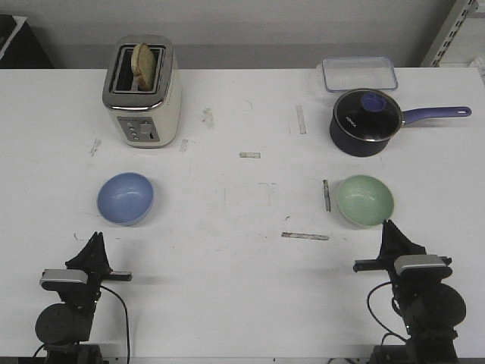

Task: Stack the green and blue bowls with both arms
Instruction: 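Reach the right gripper forward to the rim of the pale green bowl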

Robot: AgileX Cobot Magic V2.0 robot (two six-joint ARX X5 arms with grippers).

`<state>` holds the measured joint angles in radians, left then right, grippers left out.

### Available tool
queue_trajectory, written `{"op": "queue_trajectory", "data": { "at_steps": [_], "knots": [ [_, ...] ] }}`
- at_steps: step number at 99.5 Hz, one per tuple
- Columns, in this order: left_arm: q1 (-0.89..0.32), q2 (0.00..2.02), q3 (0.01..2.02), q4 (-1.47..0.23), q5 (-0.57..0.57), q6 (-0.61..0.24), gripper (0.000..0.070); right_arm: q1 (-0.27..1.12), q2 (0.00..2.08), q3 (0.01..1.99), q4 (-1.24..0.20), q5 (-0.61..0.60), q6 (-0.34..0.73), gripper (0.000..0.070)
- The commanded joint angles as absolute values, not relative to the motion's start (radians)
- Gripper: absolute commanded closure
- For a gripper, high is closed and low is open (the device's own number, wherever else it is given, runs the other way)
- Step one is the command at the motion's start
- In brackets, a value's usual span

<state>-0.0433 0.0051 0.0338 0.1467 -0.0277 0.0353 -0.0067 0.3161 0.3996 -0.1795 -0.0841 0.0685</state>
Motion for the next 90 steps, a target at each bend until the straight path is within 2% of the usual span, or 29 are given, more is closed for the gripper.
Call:
{"op": "queue_trajectory", "data": {
  "at_steps": [1,28,36,59,76,90],
  "knots": [
    [-0.043,0.003,0.012,0.158,-0.03,0.041,0.0699,-0.006,0.374,0.44,-0.177,-0.087,0.083,0.0688],
    [-0.043,0.003,0.012,0.159,-0.03,0.041,0.0699,-0.006,0.559,0.599,-0.158,-0.139,0.093,0.0688],
    [-0.043,0.003,0.012,0.159,-0.03,0.041,0.0699,-0.006,0.626,0.667,-0.185,-0.14,0.13,0.0688],
    [-0.043,0.003,0.012,0.158,-0.03,0.041,0.0699,-0.006,0.886,0.905,-0.45,-0.147,0.145,0.0688],
    [-0.043,0.003,0.012,0.158,-0.03,0.041,0.0699,-0.02,1.092,1.084,-0.697,-0.161,0.223,0.0688],
    [-0.043,0.003,0.012,0.158,-0.03,0.041,0.0699,-0.074,1.213,1.166,-0.796,-0.184,0.239,0.0687]
  ]
}}
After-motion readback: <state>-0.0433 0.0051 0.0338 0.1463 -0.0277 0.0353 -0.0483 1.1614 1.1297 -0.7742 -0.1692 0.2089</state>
